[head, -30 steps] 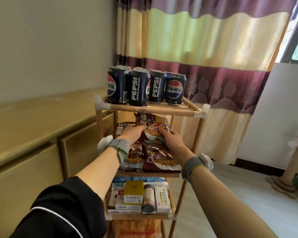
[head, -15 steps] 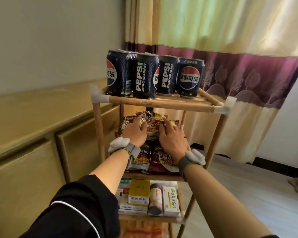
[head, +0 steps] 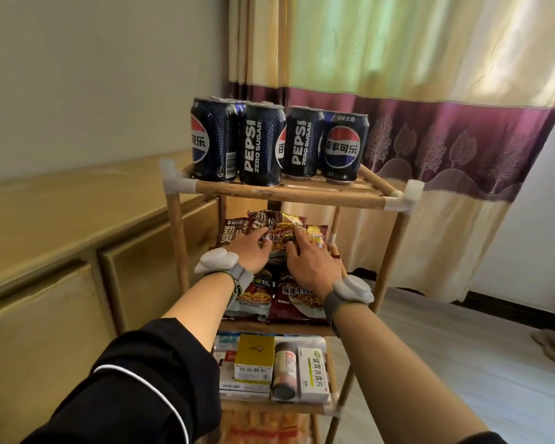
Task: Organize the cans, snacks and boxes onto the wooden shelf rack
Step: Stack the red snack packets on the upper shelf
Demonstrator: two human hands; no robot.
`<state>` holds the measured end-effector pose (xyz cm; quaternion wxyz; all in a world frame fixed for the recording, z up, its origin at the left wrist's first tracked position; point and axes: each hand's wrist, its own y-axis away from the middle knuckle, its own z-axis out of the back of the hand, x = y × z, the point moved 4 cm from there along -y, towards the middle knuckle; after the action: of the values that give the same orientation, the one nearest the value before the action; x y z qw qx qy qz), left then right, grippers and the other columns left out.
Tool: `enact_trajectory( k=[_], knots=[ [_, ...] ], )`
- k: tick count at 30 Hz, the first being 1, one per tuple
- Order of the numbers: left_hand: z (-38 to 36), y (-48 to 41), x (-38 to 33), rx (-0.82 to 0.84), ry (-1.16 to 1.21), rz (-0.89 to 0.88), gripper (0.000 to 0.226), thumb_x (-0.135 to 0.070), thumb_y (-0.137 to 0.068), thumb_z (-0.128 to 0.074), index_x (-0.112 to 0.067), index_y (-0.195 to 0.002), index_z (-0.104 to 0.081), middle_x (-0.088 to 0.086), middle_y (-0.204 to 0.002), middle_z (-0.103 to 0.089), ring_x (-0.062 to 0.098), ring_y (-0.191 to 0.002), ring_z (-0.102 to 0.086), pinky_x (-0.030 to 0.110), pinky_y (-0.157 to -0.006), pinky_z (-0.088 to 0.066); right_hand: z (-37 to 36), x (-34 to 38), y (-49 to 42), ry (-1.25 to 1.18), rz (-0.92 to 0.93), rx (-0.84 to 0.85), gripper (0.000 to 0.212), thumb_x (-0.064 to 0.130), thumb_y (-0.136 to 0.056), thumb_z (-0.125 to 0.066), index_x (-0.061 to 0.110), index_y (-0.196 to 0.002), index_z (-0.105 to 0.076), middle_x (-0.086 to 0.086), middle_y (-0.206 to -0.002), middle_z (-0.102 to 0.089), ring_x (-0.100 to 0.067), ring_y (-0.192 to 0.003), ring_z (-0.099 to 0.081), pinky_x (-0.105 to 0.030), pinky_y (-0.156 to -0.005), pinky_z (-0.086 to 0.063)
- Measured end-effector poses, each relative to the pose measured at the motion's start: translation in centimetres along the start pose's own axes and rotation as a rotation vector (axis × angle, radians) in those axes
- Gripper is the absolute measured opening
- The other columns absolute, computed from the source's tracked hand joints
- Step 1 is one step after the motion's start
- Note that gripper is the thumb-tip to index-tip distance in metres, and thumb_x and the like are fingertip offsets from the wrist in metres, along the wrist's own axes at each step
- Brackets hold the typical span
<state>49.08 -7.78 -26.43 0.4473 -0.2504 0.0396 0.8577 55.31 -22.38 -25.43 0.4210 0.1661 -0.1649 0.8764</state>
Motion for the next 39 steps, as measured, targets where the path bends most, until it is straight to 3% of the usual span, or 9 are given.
enact_trajectory(
  k=[6, 11, 15, 19, 24, 27, 31, 35, 39],
  knots=[
    [0.6, 2.9, 0.3, -0.071, -0.052, -0.005, 0.053, -0.053, -0.102, -0.029, -0.045, -0.154, -0.017, 0.012, -0.161, -0.019, 0.041, -0.143, -0.027, 0.051, -0.114, -0.031, -0.1, -0.2, 0.8, -0.021, -0.020, -0.030, 0.063, 0.060, -0.101, -0.023, 0.041, -0.159, -0.007, -0.011, -0.158, -0.038, -0.037, -0.144, -0.034, -0.056, -0.115, -0.027],
    [0.5, 6.6, 1.3, -0.182, -0.055, -0.075, 0.055, -0.045, -0.100, -0.039, -0.036, -0.151, -0.021, 0.012, -0.154, -0.031, 0.039, -0.134, -0.038, 0.050, -0.105, -0.040, 0.5, -0.4, 5.2, -0.179, 0.048, -0.324, 0.062, 0.049, -0.100, -0.041, 0.022, -0.154, -0.026, -0.012, -0.148, -0.044, -0.034, -0.133, -0.042, -0.048, -0.109, -0.037],
    [1.6, 10.1, 1.7, -0.331, -0.074, -0.142, 0.046, -0.036, -0.098, -0.045, -0.023, -0.142, -0.042, 0.008, -0.144, -0.043, 0.032, -0.128, -0.045, 0.048, -0.099, -0.046, 1.5, -1.2, 9.1, -0.205, 0.163, -0.412, 0.053, 0.039, -0.097, -0.051, 0.018, -0.144, -0.038, -0.007, -0.136, -0.049, -0.024, -0.123, -0.047, -0.041, -0.103, -0.044],
    [2.3, 14.4, 2.4, -0.486, -0.071, -0.156, 0.025, -0.026, -0.094, -0.053, -0.019, -0.118, -0.057, 0.005, -0.122, -0.054, 0.027, -0.110, -0.054, 0.043, -0.081, -0.052, 2.7, -3.7, 11.7, -0.297, 0.077, -0.445, 0.036, 0.035, -0.096, -0.057, 0.018, -0.126, -0.048, 0.001, -0.116, -0.052, -0.016, -0.101, -0.053, -0.034, -0.085, -0.048],
    [2.1, 18.2, 5.0, -0.611, 0.227, 0.164, 0.015, -0.018, -0.089, -0.059, -0.016, -0.102, -0.051, 0.008, -0.107, -0.053, 0.029, -0.097, -0.056, 0.044, -0.082, -0.051, 1.6, -7.5, 14.5, -0.521, -0.168, -0.446, 0.025, 0.026, -0.093, -0.063, 0.016, -0.107, -0.046, -0.004, -0.102, -0.051, -0.016, -0.081, -0.052, -0.044, -0.080, -0.054],
    [0.0, 19.2, 7.0, -0.485, 0.326, 0.411, 0.032, -0.017, -0.088, -0.060, -0.013, -0.117, -0.046, 0.014, -0.122, -0.049, 0.037, -0.111, -0.053, 0.050, -0.098, -0.046, 0.4, -9.9, 15.8, -0.554, -0.269, -0.440, 0.030, 0.024, -0.092, -0.064, 0.014, -0.112, -0.044, -0.007, -0.110, -0.049, -0.018, -0.084, -0.051, -0.043, -0.081, -0.051],
    [-2.2, 19.5, 8.3, -0.050, 0.145, 0.536, 0.058, -0.025, -0.092, -0.059, -0.006, -0.141, -0.035, 0.017, -0.138, -0.048, 0.037, -0.124, -0.052, 0.041, -0.100, -0.047, -2.9, -12.5, 15.6, -0.529, -0.333, -0.221, 0.044, 0.032, -0.097, -0.057, 0.014, -0.134, -0.041, -0.010, -0.134, -0.044, -0.024, -0.106, -0.052, -0.045, -0.093, -0.049],
    [-4.7, 18.9, 10.0, 0.121, 0.041, 0.543, 0.046, -0.027, -0.095, -0.055, -0.004, -0.134, -0.049, 0.016, -0.131, -0.059, 0.033, -0.115, -0.060, 0.038, -0.092, -0.052, -5.9, -13.8, 15.3, -0.583, -0.326, -0.056, 0.033, 0.043, -0.105, -0.043, 0.020, -0.128, -0.045, -0.003, -0.115, -0.059, -0.020, -0.094, -0.058, -0.038, -0.080, -0.048],
    [-7.7, 18.4, 11.6, 0.126, 0.140, 0.563, 0.036, -0.029, -0.102, -0.046, -0.003, -0.124, -0.055, 0.016, -0.123, -0.063, 0.035, -0.110, -0.063, 0.039, -0.092, -0.052, -7.6, -14.4, 15.3, -0.598, -0.294, -0.126, 0.028, 0.043, -0.108, -0.032, 0.021, -0.116, -0.047, -0.001, -0.098, -0.064, -0.013, -0.079, -0.059, -0.038, -0.071, -0.049]
  ],
)
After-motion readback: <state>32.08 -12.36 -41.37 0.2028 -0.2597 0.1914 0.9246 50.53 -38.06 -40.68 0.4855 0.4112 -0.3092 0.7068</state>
